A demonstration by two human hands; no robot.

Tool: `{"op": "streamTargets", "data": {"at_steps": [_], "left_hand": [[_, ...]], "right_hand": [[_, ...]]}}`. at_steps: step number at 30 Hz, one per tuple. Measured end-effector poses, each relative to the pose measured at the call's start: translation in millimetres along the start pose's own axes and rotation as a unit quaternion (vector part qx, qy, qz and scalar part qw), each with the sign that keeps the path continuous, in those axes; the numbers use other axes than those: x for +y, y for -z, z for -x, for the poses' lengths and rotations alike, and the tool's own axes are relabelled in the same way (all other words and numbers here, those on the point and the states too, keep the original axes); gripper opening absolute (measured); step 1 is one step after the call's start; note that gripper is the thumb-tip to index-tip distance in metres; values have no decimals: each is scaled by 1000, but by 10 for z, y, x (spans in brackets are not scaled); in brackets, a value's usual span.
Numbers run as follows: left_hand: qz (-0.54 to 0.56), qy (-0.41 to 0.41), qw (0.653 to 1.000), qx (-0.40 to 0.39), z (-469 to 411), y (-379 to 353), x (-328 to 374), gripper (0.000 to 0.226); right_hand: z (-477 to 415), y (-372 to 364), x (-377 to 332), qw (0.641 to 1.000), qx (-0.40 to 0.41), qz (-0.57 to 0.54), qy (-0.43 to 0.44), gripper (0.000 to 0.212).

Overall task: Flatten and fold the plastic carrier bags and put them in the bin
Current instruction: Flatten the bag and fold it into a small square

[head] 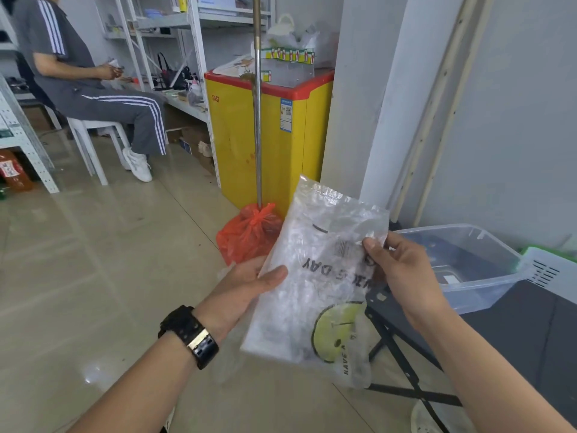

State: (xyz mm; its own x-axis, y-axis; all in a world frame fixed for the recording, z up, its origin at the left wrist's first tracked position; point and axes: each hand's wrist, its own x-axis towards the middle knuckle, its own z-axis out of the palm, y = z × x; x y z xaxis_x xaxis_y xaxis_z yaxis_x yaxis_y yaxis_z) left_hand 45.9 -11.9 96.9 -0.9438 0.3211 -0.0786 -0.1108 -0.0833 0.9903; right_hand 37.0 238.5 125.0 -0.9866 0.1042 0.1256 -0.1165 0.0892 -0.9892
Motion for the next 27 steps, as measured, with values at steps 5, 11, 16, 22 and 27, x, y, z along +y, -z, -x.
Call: {"op": "streamTargets", "data": {"at_steps": [5, 11, 16, 22, 27], "left_hand": [[26, -63, 979, 194, -48, -74, -68, 25], [32, -89, 971, 218, -74, 46, -54, 47], [-70, -164, 971, 162, -67, 167, 32, 42], [-154, -150, 967, 137, -9, 255, 93, 22], [-213, -149, 952, 159, -17, 321, 88, 32]], "right_hand": [[63, -143, 96, 999, -29, -14, -37, 51], [106, -220, 188, 998, -44, 14, 38, 49], [93, -208, 168, 996, -49, 32, 63, 26], [80, -159, 170, 999, -47, -8, 6, 23], [48, -104, 147, 999, -40, 13, -2, 24]]}}
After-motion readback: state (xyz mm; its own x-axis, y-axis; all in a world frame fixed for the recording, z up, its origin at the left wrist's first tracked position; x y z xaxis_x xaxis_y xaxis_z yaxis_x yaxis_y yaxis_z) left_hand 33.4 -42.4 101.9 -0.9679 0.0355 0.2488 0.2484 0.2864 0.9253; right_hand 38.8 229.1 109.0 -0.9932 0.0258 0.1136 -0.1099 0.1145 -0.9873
